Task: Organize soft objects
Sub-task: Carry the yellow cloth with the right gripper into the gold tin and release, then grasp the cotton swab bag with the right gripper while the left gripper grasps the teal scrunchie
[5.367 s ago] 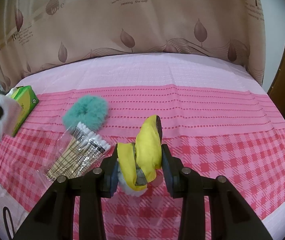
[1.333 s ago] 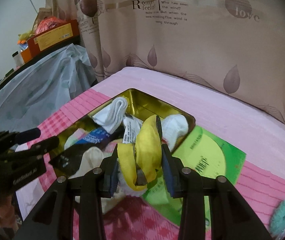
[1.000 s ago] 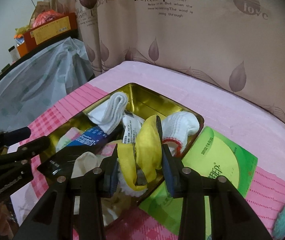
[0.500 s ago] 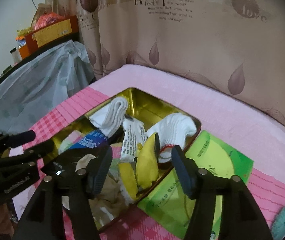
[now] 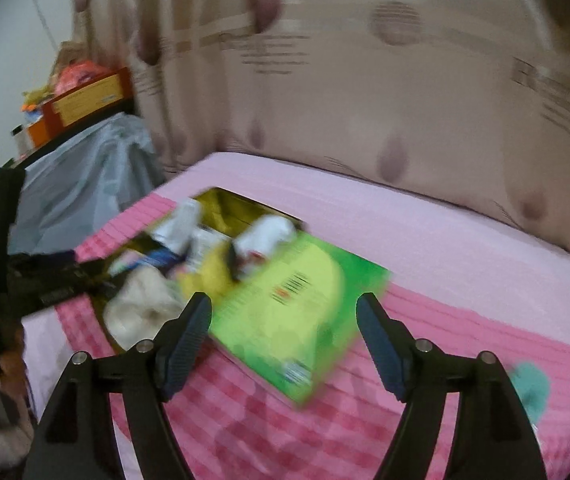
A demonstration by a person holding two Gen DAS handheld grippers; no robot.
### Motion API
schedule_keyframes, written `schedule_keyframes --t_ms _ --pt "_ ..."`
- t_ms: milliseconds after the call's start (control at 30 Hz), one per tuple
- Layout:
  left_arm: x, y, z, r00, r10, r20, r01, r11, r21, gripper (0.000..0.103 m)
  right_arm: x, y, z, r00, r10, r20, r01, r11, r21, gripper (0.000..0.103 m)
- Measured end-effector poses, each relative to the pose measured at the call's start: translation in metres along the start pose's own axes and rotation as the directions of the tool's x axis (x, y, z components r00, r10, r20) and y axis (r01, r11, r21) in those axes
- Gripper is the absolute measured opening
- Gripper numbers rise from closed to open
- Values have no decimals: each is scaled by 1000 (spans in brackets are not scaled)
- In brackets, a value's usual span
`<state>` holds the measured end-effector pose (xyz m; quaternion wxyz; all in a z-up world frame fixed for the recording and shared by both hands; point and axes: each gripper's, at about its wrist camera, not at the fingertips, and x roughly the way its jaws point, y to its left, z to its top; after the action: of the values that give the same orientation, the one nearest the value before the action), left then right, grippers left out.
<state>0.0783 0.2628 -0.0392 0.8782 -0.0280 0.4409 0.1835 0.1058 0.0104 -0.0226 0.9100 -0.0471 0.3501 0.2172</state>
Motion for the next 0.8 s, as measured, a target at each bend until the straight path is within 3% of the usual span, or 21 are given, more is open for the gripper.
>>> schedule_keyframes --t_ms 167,467,633,800 --pt "-2 -4 -2 1000 8 3 -8 1000 15 48 -21 -65 -26 994 -108 -23 110 990 88 72" --pt "-6 -10 -5 1000 16 16 -17 999 40 48 -53 -167 -63 956 -280 -89 292 934 205 72" --pt "-7 -15 -7 999 27 29 -28 998 61 48 -58 -197 -89 942 -303 -145 332 907 259 72" --pt "-7 -17 -7 999 29 30 -31 997 65 48 -54 -195 -117 929 -284 -236 349 884 311 77"
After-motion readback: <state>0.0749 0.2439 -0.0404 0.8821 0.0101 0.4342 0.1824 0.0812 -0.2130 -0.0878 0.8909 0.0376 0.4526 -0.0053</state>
